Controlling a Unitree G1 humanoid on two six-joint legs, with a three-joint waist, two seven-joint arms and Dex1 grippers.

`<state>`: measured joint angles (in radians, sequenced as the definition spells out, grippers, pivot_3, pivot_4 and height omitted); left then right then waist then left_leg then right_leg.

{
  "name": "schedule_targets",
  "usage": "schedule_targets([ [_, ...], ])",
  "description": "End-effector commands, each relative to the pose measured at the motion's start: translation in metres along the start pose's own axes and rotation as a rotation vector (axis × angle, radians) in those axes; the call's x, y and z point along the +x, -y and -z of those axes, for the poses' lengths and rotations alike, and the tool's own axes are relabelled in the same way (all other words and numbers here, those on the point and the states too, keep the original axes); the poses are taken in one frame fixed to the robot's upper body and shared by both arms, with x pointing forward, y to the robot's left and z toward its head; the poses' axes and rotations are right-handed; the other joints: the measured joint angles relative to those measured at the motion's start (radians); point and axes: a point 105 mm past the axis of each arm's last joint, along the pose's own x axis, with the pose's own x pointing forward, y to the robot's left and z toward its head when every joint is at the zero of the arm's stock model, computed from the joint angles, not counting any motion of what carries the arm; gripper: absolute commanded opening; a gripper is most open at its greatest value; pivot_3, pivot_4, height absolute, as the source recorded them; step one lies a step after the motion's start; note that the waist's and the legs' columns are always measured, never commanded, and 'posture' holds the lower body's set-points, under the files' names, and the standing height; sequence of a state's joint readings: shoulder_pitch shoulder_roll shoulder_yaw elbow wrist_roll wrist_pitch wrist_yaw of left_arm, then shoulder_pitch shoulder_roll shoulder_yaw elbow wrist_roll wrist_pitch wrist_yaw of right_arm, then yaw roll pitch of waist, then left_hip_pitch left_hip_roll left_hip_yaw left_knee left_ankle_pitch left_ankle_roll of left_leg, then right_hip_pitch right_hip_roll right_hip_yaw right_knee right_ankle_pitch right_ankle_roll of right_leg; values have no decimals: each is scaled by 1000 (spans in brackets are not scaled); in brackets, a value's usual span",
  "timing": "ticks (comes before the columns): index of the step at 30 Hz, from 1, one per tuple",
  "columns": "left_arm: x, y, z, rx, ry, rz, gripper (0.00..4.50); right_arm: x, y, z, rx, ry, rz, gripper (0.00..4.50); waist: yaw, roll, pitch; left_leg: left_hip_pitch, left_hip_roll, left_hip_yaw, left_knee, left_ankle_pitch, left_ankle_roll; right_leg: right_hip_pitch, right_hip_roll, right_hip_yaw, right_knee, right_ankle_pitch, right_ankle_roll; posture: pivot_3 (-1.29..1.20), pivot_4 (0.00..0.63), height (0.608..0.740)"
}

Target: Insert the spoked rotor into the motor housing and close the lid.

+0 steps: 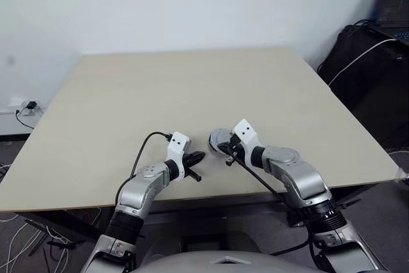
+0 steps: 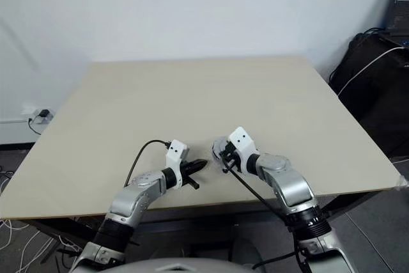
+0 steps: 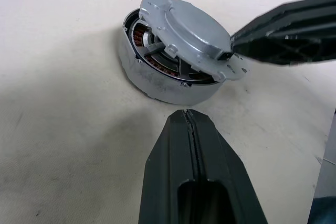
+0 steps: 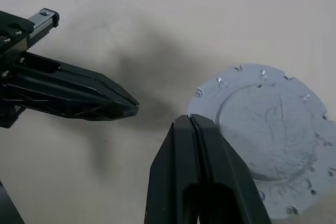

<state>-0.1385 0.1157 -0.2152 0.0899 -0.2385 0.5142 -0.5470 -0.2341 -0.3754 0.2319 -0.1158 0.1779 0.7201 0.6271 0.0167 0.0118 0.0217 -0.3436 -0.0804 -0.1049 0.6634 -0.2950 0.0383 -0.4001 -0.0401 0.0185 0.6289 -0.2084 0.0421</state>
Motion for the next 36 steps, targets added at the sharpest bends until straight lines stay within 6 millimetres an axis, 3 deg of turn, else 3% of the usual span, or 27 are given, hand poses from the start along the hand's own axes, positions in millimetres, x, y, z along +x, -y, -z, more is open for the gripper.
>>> schedule_targets([
  [1,2,6,-16,30,49,24,0,2,2,-12,-20,24,-2,37,0,0,0,0,0,0,0,0,0,0,0,0,0,0,0,0,0,740],
  [12,0,5,-17,31,55,15,0,13,18,-4,3,-15,69,37,-1,0,0,0,0,0,0,0,0,0,0,0,0,2,-4,0,0,740],
  [19,-1,3,-17,33,56,11,0,20,22,-12,19,22,105,37,0,0,0,0,0,0,0,0,0,0,0,0,0,2,-4,0,0,740],
  [27,-2,3,-17,31,58,7,0,20,10,-12,0,22,41,37,-1,0,0,0,0,0,0,0,-1,0,0,0,0,2,-4,0,0,740],
  [31,-2,2,-16,28,56,5,0,8,-6,-27,-17,112,-63,37,-1,0,0,0,0,0,0,0,0,0,0,0,0,2,-4,0,0,740],
  [36,-1,3,-15,26,53,7,0,-7,-8,-52,-61,274,-75,37,-2,0,0,0,0,0,0,0,0,0,0,0,0,0,1,0,0,740],
])
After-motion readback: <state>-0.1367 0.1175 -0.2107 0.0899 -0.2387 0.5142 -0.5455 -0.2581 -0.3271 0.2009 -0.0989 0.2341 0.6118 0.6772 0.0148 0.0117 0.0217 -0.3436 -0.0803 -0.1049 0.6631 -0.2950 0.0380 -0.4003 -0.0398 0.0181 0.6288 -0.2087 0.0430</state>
